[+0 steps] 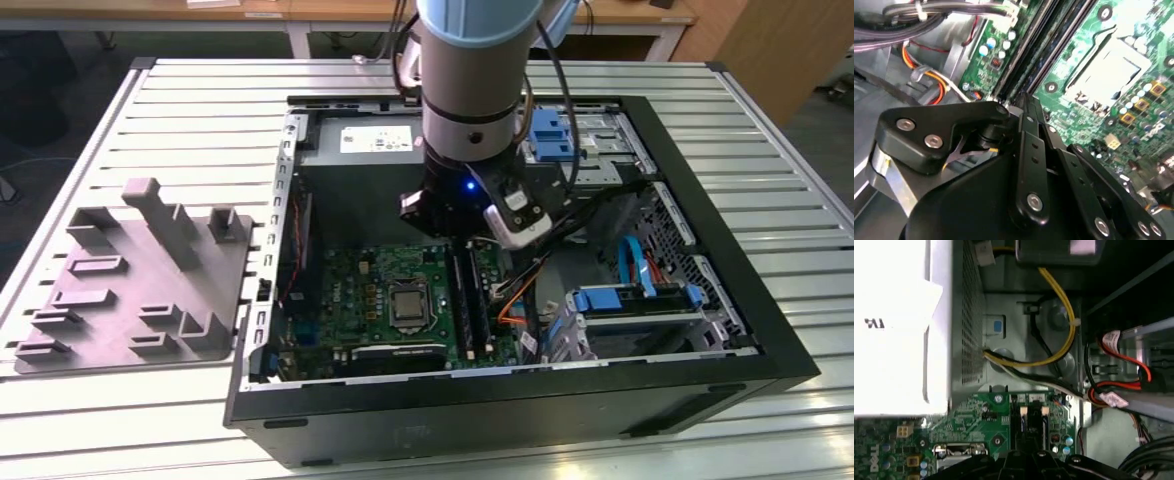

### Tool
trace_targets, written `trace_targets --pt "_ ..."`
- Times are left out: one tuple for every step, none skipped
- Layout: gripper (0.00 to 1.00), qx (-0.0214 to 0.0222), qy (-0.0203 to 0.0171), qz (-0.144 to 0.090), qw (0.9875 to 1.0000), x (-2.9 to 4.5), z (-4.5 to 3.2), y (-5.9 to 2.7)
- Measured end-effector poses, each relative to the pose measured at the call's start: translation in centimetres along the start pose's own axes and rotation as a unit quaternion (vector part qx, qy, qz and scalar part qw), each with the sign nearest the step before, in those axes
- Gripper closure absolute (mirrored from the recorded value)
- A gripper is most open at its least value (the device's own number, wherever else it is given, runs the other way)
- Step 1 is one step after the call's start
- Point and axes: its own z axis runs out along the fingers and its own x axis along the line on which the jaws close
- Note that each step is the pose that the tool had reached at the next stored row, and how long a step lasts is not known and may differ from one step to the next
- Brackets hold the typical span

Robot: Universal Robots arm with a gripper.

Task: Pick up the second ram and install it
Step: 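Press down the second ram until it locks into place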

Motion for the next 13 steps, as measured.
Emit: trace_targets --pt "0.90 0.0000 0.0000 0.000 1.0000 -0.01 -0.02 -0.31" --pt "0.90 0.0000 0.0000 0.000 1.0000 -0.02 -0.03 -0.64" --pt "0.90 -0.0001 0.0000 0.000 1.0000 -0.02 -0.05 -0.97" --pt "0.90 0.0000 0.0000 0.000 1.0000 -0.03 -0.07 -1.34" --pt "0.90 0.0000 0.0000 0.000 1.0000 -0.04 -0.09 -1.68" --pt "0.90 0.0000 0.0000 0.000 1.0000 -0.05 -0.11 -2.01" --pt "0.90 -0.0001 0.0000 0.000 1.0000 -0.06 -0.12 -2.34" --pt "0.90 0.0001 0.0000 0.000 1.0000 -0.07 -0.15 -2.64" --pt "0.90 0.0004 -0.0001 0.000 1.0000 -0.08 -0.16 -2.90" --pt "0.90 0.0010 0.0000 0.000 1.0000 -0.08 -0.17 -3.13" --pt "0.90 0.0017 -0.0001 0.000 1.0000 -0.09 -0.18 -3.37" --pt "0.90 0.0022 -0.0001 0.000 1.0000 -0.10 -0.19 -3.59" --pt "0.90 0.0027 0.0000 0.000 1.0000 -0.10 -0.21 -3.85"
